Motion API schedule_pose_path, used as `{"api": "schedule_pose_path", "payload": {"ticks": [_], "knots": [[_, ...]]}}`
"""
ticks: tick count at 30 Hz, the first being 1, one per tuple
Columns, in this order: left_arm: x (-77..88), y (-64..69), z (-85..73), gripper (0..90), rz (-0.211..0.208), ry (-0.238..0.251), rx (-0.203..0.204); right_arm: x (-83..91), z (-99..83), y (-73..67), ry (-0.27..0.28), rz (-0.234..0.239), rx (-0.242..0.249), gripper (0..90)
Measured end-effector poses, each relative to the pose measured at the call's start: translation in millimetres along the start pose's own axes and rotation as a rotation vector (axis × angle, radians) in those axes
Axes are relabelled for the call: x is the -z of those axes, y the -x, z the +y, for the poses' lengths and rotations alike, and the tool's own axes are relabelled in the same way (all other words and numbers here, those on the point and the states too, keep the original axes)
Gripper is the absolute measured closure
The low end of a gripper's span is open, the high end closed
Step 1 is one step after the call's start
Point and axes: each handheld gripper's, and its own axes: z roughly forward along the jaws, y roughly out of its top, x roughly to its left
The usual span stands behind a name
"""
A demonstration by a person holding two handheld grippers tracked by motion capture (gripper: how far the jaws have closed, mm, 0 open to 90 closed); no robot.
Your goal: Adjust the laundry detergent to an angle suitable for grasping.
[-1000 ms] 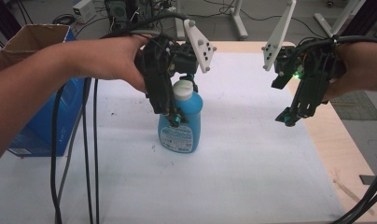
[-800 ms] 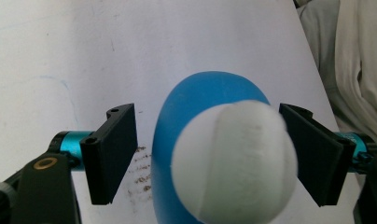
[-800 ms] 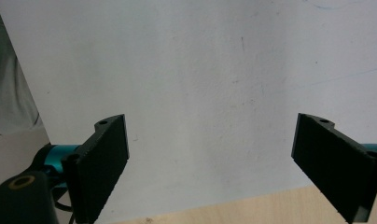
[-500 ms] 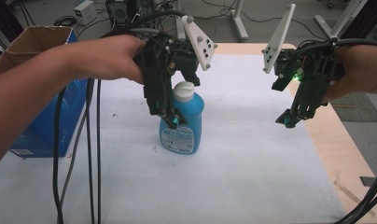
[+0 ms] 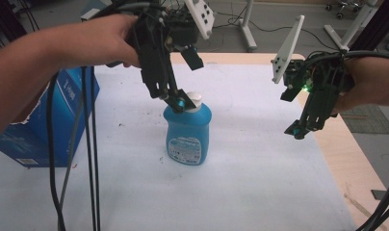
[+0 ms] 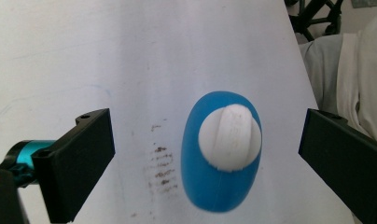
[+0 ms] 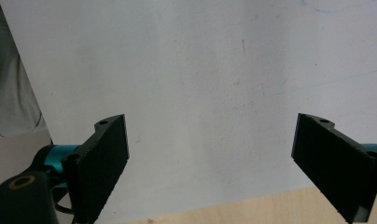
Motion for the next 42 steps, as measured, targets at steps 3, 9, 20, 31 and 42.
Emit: {"api": "schedule_pose_path", "payload": {"ticks": [3, 9, 20, 31, 42], "knots": [[14.4, -2.1, -2.4, 3.5, 0.031, 0.016, 0.039, 1.2, -0.2, -0.6, -0.002, -0.001, -0.002, 10.5], [34.8, -10.9, -12.5, 3.5, 0.076, -0.023, 0.153, 3.3, -0.2, -1.6, 0.01, -0.002, -0.001, 10.5], [61.2, -22.7, -36.3, 3.5, 0.109, -0.052, 0.202, 7.2, 2.8, -2.5, 0.03, -0.003, -0.009, 10.5], [67.3, -28.3, -54.3, 3.5, 0.139, -0.106, 0.145, 14.7, 11.8, -2.3, 0.053, -0.008, 0.004, 10.4], [60.9, -34.9, -71.4, 3.5, 0.156, -0.211, 0.147, 19.9, 25.4, -1.9, 0.064, -0.007, 0.019, 10.5]]}}
